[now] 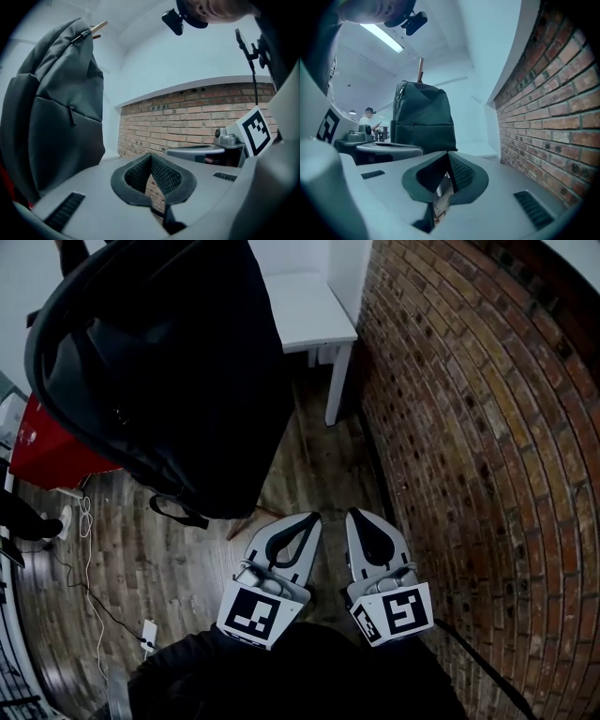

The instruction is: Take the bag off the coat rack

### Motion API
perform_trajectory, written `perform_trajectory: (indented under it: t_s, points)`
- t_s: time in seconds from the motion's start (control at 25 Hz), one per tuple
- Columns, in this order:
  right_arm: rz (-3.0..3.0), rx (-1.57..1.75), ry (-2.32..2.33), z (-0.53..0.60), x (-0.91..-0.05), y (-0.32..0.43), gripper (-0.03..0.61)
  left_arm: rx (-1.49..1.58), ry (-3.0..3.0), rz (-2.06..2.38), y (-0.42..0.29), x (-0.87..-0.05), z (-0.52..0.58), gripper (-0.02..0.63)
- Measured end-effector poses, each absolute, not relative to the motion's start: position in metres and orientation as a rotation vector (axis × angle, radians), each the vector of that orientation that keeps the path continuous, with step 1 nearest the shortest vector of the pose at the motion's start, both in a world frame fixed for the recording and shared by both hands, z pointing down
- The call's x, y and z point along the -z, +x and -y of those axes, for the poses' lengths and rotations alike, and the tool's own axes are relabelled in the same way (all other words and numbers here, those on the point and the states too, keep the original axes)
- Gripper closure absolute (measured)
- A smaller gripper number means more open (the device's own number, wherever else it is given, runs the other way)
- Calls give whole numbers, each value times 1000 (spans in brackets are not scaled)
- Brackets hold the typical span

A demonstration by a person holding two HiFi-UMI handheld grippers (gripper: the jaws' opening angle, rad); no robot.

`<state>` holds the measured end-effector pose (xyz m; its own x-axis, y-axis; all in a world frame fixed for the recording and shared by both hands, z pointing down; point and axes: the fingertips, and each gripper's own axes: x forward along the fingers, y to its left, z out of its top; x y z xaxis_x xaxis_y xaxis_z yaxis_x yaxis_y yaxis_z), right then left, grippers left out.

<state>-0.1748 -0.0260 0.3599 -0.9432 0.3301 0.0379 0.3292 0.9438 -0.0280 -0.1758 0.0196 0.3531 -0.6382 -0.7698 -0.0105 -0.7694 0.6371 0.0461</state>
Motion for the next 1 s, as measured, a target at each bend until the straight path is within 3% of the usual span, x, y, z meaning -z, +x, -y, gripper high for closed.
perform_trajectory:
  t_s: [1.0]
  points:
    - [2900, 88, -1451, -24, -259, -362, 571, 61, 723, 3121, -288, -300, -40, 604]
